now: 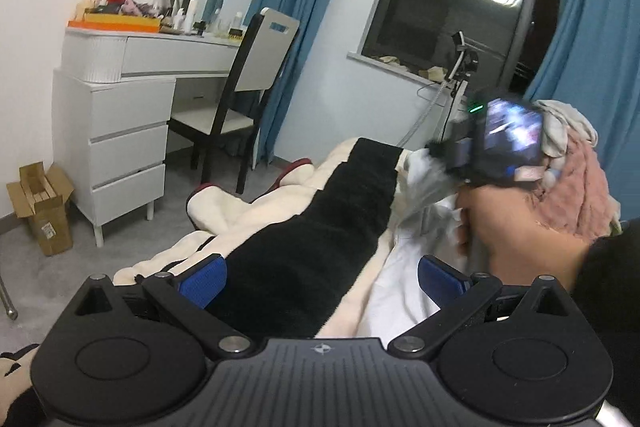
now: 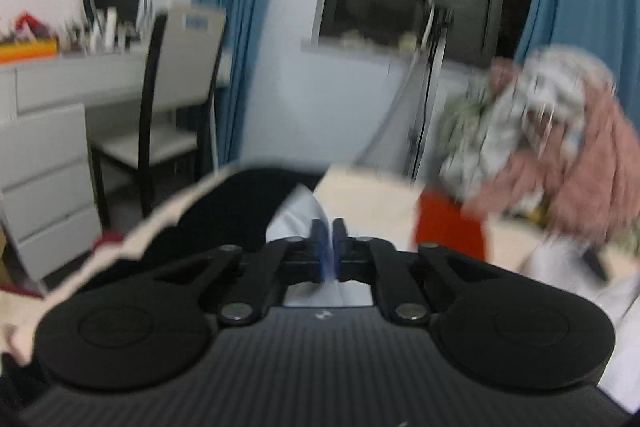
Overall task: Fold clothes
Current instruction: 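Grasp the other side edge with the right gripper and fold it over the middle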
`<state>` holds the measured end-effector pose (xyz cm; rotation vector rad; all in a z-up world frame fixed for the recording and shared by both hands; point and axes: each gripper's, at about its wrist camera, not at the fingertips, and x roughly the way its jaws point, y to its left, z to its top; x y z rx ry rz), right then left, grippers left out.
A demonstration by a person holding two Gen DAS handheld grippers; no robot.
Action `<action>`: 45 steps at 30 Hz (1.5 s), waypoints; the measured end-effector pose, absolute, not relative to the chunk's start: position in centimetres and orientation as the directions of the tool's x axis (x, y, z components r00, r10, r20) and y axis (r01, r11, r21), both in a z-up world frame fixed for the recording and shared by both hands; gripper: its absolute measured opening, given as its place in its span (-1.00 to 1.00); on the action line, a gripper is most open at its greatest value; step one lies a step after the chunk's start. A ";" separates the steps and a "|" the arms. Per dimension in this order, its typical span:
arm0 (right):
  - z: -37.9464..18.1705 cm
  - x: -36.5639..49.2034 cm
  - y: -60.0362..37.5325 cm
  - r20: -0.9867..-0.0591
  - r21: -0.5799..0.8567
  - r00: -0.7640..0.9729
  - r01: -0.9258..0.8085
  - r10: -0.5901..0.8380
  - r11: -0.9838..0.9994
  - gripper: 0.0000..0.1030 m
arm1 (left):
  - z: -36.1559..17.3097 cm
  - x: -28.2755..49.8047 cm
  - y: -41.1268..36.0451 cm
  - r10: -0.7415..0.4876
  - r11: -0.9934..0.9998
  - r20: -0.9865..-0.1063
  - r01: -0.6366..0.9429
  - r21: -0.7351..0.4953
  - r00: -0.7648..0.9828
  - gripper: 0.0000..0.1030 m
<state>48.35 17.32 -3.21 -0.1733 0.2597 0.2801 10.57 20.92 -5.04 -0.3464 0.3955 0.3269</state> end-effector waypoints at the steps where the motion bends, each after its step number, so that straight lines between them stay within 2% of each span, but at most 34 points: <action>1: -2.1 48.0 15.8 -0.246 -0.112 0.937 -0.280 0.247 0.953 -0.96 | -4.9 10.5 20.7 0.236 0.892 -0.422 -0.367 -0.264 0.876 0.99; 4: 1.2 46.9 10.1 -0.155 -0.033 0.964 -0.225 0.217 0.974 -0.96 | -4.6 10.3 20.1 0.223 0.898 -0.413 -0.351 -0.266 0.883 0.99; 7: 2.7 46.3 4.0 -0.113 0.036 0.982 -0.149 0.152 0.988 -0.96 | -4.1 9.6 19.5 0.211 0.896 -0.406 -0.342 -0.284 0.889 0.99; 10: 2.1 46.2 -0.7 -0.174 0.071 0.981 -0.073 0.084 0.995 -0.95 | -3.7 9.4 18.9 0.213 0.897 -0.402 -0.341 -0.281 0.891 0.99; 11: 1.5 46.2 -1.8 -0.196 0.075 0.978 -0.064 0.078 0.995 -0.89 | -3.6 9.5 18.7 0.216 0.899 -0.403 -0.342 -0.274 0.889 0.99; 13: 0.2 46.2 -2.9 -0.253 0.128 0.959 -0.097 0.127 0.987 -0.88 | -3.7 9.7 18.4 0.216 0.902 -0.408 -0.341 -0.265 0.887 0.99; 15: -1.1 46.2 -2.5 -0.308 0.172 0.932 -0.143 0.191 0.975 -0.78 | -3.8 10.0 18.2 0.214 0.904 -0.415 -0.340 -0.259 0.884 0.99; 16: -1.9 46.1 -1.8 -0.328 0.197 0.911 -0.192 0.249 0.961 -0.53 | -3.9 10.1 18.3 0.213 0.904 -0.419 -0.341 -0.259 0.883 0.99; 17: -2.5 46.1 -0.9 -0.338 0.231 0.885 -0.252 0.320 0.940 -0.04 | -4.0 10.2 18.3 0.214 0.903 -0.422 -0.344 -0.259 0.881 0.99; 19: -4.0 46.3 1.3 -0.342 0.310 0.821 -0.360 0.457 0.880 0.51 | -4.2 10.3 18.4 0.220 0.899 -0.426 -0.351 -0.260 0.878 0.99; 21: -5.5 46.5 4.3 -0.345 0.354 0.769 -0.425 0.539 0.833 0.46 | -4.5 10.6 18.5 0.228 0.897 -0.431 -0.361 -0.257 0.873 0.99; 24: -7.4 47.7 8.6 -0.369 0.348 0.728 -0.468 0.578 0.812 0.44 | -5.1 11.2 18.7 0.230 0.894 -0.443 -0.368 -0.255 0.866 0.99; 25: -8.0 48.2 9.9 -0.383 0.332 0.726 -0.469 0.571 0.819 0.29 | -5.3 11.5 18.7 0.233 0.894 -0.446 -0.371 -0.252 0.864 0.99; 27: -8.7 49.3 12.0 -0.416 0.299 0.725 -0.461 0.549 0.835 -0.28 | -5.7 12.0 18.8 0.229 0.895 -0.455 -0.370 -0.250 0.861 0.99; 28: -8.8 49.5 12.7 -0.428 0.278 0.727 -0.459 0.537 0.844 -0.84 | -5.9 12.2 18.8 0.227 0.896 -0.458 -0.369 -0.248 0.859 0.99; 30: -8.3 49.5 13.2 -0.426 0.233 0.745 -0.458 0.513 0.858 -0.84 | -6.3 12.5 18.8 0.224 0.898 -0.466 -0.367 -0.242 0.856 0.99; 36: -2.3 46.9 8.7 -0.222 0.091 0.862 -0.446 0.455 0.890 -0.86 | -6.2 12.4 18.4 0.212 0.904 -0.448 -0.349 -0.248 0.869 0.99; 41: 0.9 43.3 -1.3 -0.048 0.072 0.966 -0.252 0.256 0.965 -0.94 | -5.5 11.9 17.2 0.156 0.924 -0.420 -0.283 -0.257 0.894 0.99; 43: 0.4 43.0 -6.0 -0.049 0.125 0.989 -0.133 0.140 0.983 -0.94 | -5.4 11.8 16.4 0.138 0.937 -0.410 -0.253 -0.242 0.902 0.99; 45: -1.2 43.5 -10.3 -0.109 0.180 0.993 -0.020 0.040 0.983 -0.94 | -5.4 11.8 15.6 0.123 0.946 -0.407 -0.230 -0.227 0.905 0.99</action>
